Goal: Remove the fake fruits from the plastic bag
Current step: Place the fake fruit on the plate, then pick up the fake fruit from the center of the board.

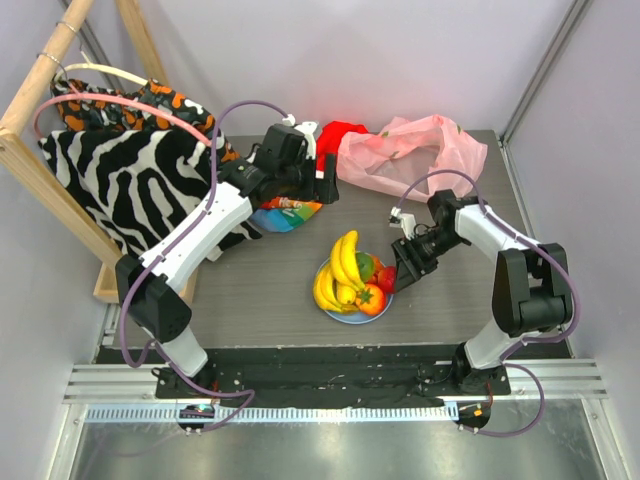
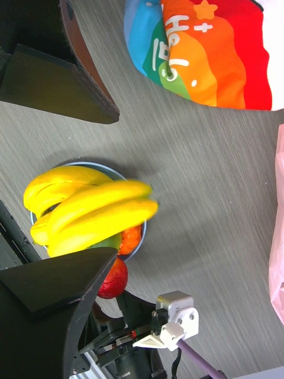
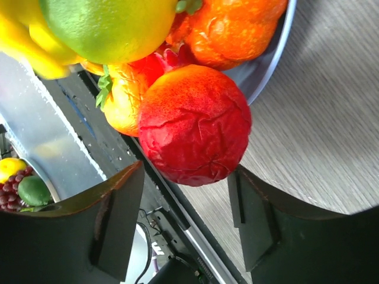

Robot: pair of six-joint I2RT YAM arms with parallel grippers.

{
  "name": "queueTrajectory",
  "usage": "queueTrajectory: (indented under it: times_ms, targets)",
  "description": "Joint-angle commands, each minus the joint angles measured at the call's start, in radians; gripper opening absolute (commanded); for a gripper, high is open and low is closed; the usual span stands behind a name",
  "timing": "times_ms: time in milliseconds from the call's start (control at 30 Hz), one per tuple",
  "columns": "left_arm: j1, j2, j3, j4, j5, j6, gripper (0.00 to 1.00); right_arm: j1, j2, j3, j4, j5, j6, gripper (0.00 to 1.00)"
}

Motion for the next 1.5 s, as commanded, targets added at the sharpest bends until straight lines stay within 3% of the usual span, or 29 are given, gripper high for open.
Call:
queueTrajectory:
  times_ms: [0, 133, 200, 267, 400, 500, 667, 833, 900, 1167, 1300, 1467]
  targets:
    - [0.0, 0.001, 0.027, 0.04, 0.013, 0.02, 0.89, 0.007, -0.026, 0.035, -0.041, -0.043, -0.043, 0.68]
    - [0.0, 0.006, 0.029, 0.04, 0.018, 0.018, 0.89, 0.005, -0.02, 0.038, -0.047, -0.043, -0.048, 0.72]
    - [0.0, 0.006, 0.03, 0.041, 0.019, 0.018, 0.89, 0.005, -0.014, 0.038, -0.049, -0.041, -0.049, 0.85]
    - [0.0, 0.006, 0.03, 0.04, 0.019, 0.018, 0.89, 0.005, -0.012, 0.04, -0.052, -0.038, -0.049, 0.89]
    - [0.0, 0.003, 0.024, 0.043, 0.019, 0.018, 0.89, 0.007, -0.013, 0.038, -0.036, -0.034, -0.031, 0.9]
    - [0.0, 0.003, 0.023, 0.041, 0.019, 0.021, 0.89, 0.007, -0.021, 0.029, 0.013, -0.012, -0.006, 0.78]
    - [0.003, -0.013, -0.005, 0.024, -0.005, 0.059, 0.89, 0.007, -0.023, 0.023, 0.042, 0.008, 0.021, 0.76]
    - [0.065, -0.062, -0.126, -0.014, -0.001, 0.081, 0.89, 0.014, -0.035, 0.032, 0.033, -0.029, 0.014, 0.51]
    - [0.091, -0.08, -0.149, -0.017, 0.004, 0.085, 0.89, 0.017, -0.029, 0.036, 0.019, -0.033, 0.006, 0.49]
    - [0.118, -0.096, -0.203, -0.054, -0.022, 0.115, 0.89, 0.019, -0.017, 0.052, 0.004, -0.023, -0.008, 0.74]
    - [0.146, -0.108, -0.241, -0.156, -0.027, 0.206, 0.89, 0.019, -0.023, 0.058, -0.007, -0.024, -0.012, 0.77]
    - [0.168, -0.008, -0.232, -0.348, -0.074, 0.38, 0.81, 0.017, -0.03, 0.05, -0.007, -0.03, -0.009, 0.79]
